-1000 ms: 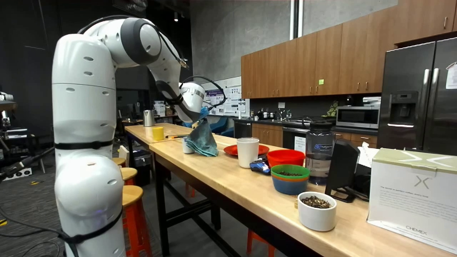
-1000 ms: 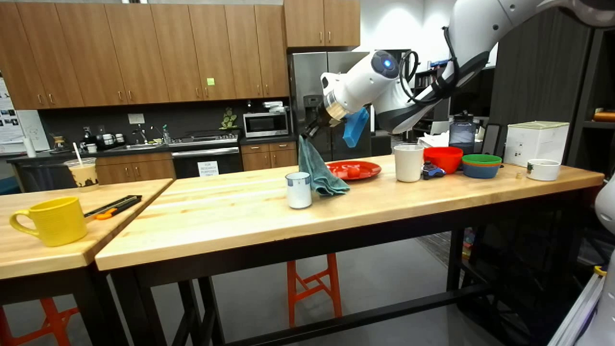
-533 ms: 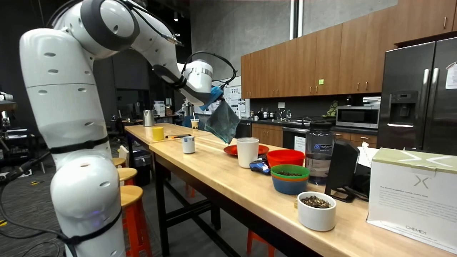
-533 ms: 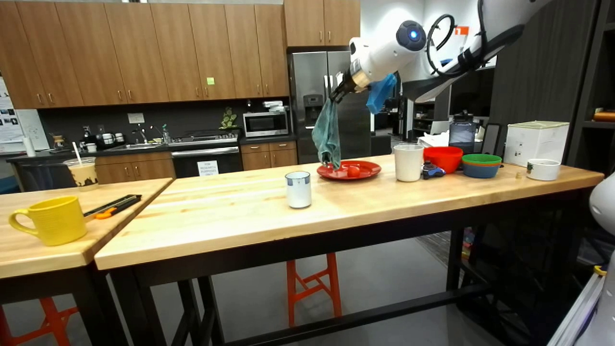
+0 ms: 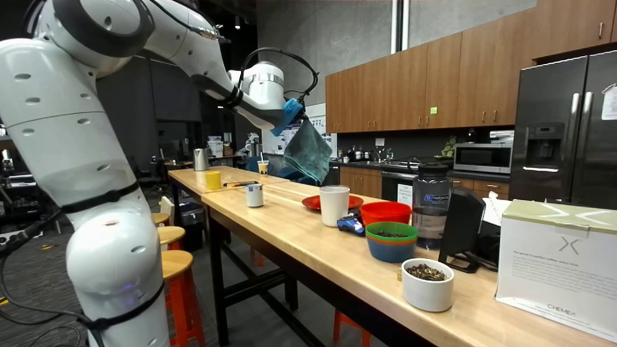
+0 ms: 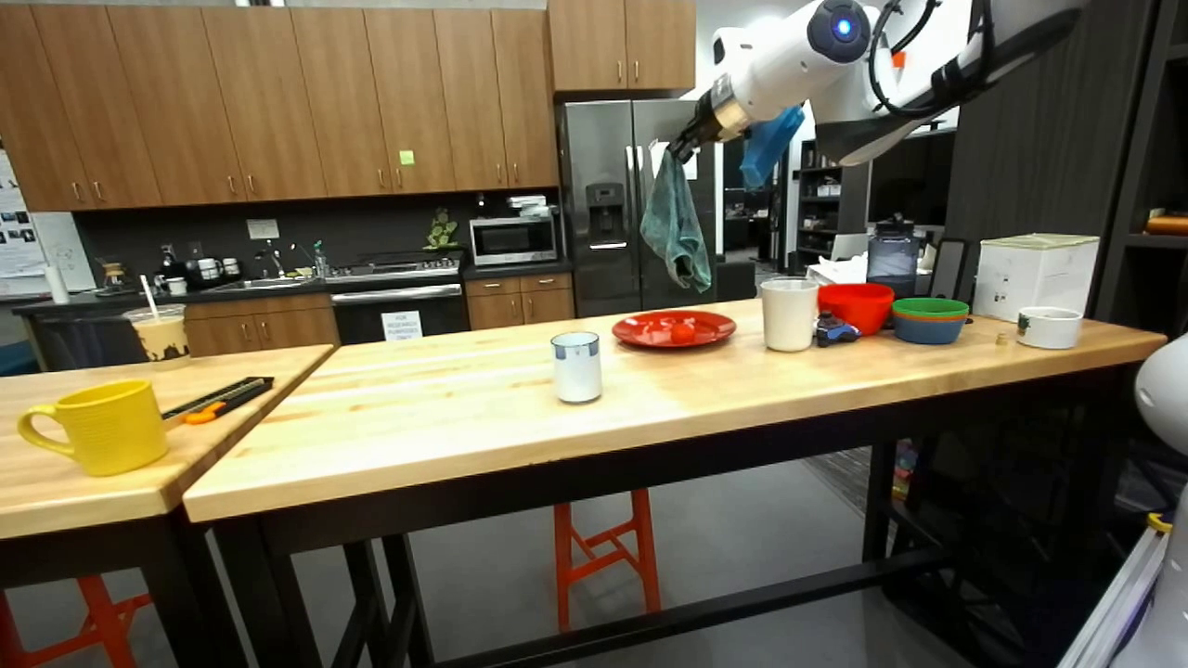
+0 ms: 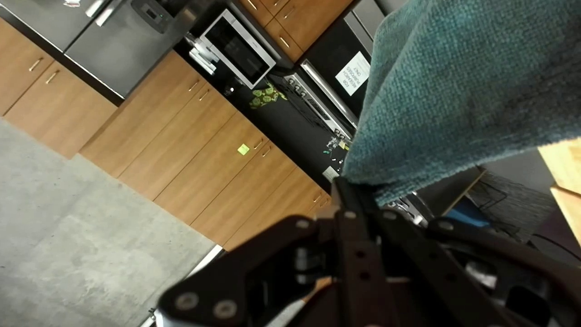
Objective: Lift the towel from the table, move the cup to the left and then unfold the towel
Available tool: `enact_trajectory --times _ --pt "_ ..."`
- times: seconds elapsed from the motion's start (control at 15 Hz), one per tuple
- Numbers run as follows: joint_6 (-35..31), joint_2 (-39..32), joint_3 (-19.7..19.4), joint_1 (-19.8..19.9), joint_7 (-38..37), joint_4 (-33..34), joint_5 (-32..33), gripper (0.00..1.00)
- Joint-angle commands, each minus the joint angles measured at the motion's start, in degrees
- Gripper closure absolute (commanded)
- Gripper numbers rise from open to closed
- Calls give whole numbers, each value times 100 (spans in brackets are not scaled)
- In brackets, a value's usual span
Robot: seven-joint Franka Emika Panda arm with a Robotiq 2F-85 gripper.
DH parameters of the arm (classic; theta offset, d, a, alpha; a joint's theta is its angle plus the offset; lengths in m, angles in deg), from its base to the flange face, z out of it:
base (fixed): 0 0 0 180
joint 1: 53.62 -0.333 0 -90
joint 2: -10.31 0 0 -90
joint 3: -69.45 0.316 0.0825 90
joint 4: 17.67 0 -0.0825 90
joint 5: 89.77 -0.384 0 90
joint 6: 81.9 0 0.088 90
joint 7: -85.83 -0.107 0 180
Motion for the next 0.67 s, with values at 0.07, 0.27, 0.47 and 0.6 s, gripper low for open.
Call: enact_trajectory --times 0.07,0.27,0.47,0.6 --pt "-169 587 -105 -27 183 -371 -209 100" --pt "-181 846 -138 -79 307 -592 -516 100" --pt "-212 1084 -136 -292 557 -1293 -1125 100" --pt "-219 1216 -162 -553 700 -1994 -1546 100"
